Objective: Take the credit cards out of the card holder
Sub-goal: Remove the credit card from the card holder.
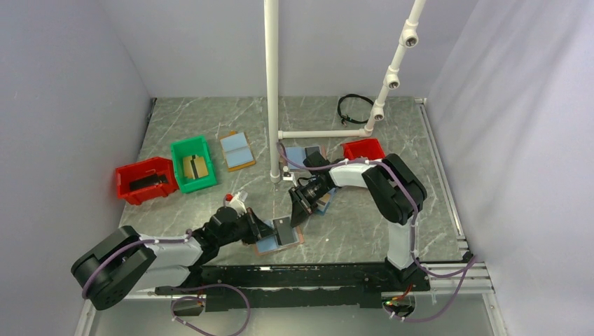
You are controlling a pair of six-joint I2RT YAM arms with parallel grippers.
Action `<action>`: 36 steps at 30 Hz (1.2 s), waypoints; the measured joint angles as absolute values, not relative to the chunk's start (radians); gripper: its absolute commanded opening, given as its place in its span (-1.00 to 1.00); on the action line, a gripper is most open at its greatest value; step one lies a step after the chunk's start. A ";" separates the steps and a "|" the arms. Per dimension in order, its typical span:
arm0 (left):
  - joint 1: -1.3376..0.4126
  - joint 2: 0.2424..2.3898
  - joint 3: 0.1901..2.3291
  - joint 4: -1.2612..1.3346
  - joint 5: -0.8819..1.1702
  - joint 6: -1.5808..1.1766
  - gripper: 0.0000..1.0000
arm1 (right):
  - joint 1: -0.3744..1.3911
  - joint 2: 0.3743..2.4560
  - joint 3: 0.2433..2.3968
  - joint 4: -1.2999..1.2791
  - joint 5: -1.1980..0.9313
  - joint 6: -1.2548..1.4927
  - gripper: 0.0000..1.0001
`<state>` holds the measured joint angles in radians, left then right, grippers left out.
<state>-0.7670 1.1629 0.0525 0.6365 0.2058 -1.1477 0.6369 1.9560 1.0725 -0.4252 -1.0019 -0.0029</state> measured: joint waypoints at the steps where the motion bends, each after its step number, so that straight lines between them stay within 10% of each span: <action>1: -0.767 1.163 0.052 0.639 0.206 -1.148 -0.87 | 0.638 1.960 1.073 -0.426 -1.003 0.004 -0.65; 5: -0.767 1.161 0.052 0.637 0.205 -1.154 -0.40 | 0.641 1.963 1.073 -0.425 -0.999 0.021 -0.65; 13: -0.767 1.142 0.050 0.614 0.204 -1.174 -0.31 | 0.646 1.971 1.073 -0.417 -0.997 0.046 -0.73; 36: -0.760 1.296 0.049 0.735 0.215 -1.215 -1.00 | 0.642 1.992 1.079 -0.437 -1.002 0.073 -0.83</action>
<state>-0.7597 1.2957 0.0486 0.7353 0.2146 -1.2152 0.6422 1.9923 1.0790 -0.4370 -1.0023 0.0731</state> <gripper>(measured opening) 0.012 0.076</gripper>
